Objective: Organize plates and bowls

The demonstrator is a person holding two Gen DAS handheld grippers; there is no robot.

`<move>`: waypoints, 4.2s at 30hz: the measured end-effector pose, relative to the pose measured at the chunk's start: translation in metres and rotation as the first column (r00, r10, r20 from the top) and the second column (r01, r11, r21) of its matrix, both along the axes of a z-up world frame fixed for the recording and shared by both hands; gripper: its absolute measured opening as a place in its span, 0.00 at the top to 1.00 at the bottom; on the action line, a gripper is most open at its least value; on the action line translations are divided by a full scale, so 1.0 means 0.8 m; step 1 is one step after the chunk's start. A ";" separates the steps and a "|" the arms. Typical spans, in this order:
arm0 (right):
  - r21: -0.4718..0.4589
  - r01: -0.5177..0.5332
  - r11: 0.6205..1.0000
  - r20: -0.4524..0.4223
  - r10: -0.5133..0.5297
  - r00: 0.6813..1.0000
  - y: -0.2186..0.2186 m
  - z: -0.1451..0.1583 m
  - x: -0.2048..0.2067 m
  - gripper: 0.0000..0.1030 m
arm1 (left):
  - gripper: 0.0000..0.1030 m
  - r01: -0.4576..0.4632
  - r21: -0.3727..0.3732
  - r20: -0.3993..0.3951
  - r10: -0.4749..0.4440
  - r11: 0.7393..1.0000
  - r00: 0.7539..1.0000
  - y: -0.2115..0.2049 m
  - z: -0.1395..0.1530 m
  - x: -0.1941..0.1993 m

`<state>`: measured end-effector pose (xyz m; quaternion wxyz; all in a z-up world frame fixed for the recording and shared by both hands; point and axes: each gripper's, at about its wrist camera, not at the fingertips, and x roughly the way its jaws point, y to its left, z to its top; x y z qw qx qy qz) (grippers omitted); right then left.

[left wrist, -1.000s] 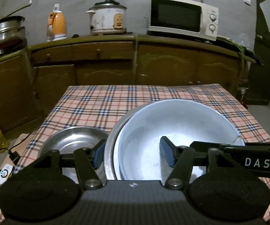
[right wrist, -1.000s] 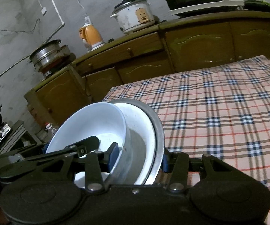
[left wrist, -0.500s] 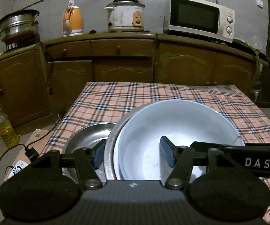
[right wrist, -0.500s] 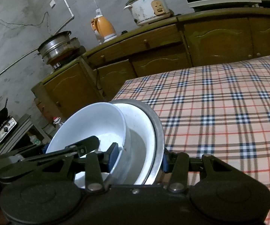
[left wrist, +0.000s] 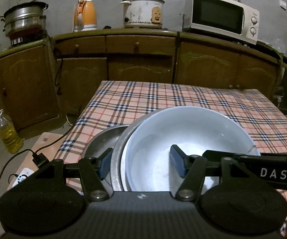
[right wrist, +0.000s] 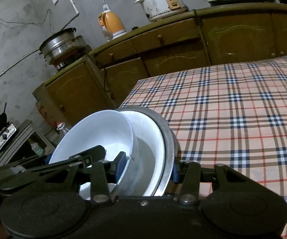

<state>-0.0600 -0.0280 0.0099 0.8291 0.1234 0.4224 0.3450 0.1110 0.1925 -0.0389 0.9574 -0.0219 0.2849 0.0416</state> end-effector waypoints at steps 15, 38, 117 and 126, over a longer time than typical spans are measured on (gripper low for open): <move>-0.013 0.023 1.000 -0.021 -0.023 1.000 0.033 -0.020 0.008 0.47 | 0.39 0.024 0.000 -0.021 -0.024 1.000 0.999 0.025 -0.016 0.018; -0.040 0.045 0.998 -0.045 -0.047 0.998 0.066 -0.050 0.038 0.47 | 0.39 0.066 -0.008 -0.027 -0.066 0.998 0.997 0.048 -0.038 0.057; -0.202 -0.009 0.979 0.084 0.026 0.996 -0.044 0.016 -0.057 0.21 | 0.00 -0.134 0.048 0.060 0.131 0.990 0.990 0.008 -0.006 -0.102; -0.186 0.007 0.982 0.118 0.016 0.993 -0.056 0.035 -0.073 0.21 | 0.00 -0.142 0.044 0.107 0.137 0.989 0.985 0.001 0.002 -0.121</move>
